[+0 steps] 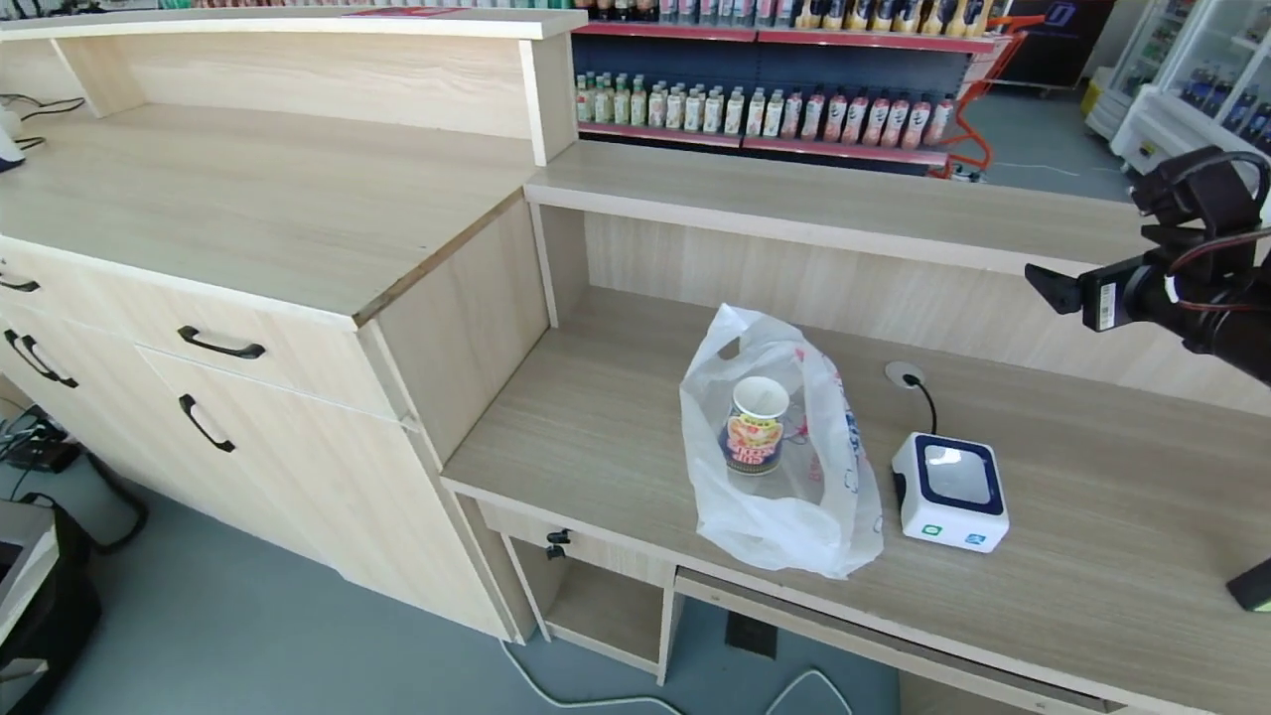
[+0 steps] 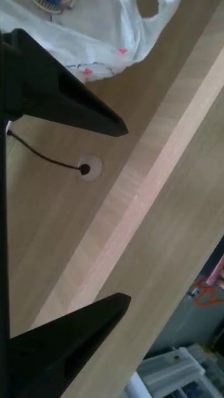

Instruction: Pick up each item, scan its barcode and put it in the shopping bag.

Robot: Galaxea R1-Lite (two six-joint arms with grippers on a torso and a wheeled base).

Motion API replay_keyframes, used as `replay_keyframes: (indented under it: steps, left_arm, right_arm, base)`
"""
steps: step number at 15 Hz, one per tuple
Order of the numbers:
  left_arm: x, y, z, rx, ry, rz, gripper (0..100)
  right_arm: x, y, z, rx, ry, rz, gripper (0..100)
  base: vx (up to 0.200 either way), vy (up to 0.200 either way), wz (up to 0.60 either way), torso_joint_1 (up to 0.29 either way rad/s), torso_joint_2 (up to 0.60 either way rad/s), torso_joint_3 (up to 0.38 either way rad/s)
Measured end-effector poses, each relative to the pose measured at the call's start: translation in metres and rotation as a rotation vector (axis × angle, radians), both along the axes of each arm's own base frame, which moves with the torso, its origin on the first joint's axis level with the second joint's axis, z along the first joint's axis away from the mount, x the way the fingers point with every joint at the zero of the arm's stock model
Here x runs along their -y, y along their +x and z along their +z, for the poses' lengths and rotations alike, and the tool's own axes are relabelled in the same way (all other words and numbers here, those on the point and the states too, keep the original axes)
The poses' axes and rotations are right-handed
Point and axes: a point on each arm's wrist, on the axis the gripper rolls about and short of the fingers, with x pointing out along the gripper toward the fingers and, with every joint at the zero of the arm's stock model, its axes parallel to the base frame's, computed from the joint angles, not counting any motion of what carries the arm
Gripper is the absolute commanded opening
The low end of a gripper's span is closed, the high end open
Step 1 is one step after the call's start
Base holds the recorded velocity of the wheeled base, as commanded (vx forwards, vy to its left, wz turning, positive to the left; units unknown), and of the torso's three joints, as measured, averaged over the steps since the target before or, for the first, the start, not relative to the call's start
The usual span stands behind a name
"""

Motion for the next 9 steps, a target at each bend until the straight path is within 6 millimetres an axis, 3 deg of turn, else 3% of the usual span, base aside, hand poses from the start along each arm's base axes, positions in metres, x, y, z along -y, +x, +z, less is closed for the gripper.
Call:
replay_keyframes:
  steps: [6, 9]
  left_arm:
    - [0.000, 0.000, 0.000, 0.000, 0.000, 0.000, 100]
    - [0.000, 0.000, 0.000, 0.000, 0.000, 0.000, 100]
  right_arm:
    - [0.008, -0.016, -0.013, -0.109, 0.073, -0.086, 100]
    - [0.014, -0.020, -0.024, -0.073, 0.068, -0.107, 100]
  base:
    - [0.000, 0.000, -0.60, 0.003, 0.00, 0.002]
    - [0.000, 0.000, 0.00, 0.000, 0.00, 0.000]
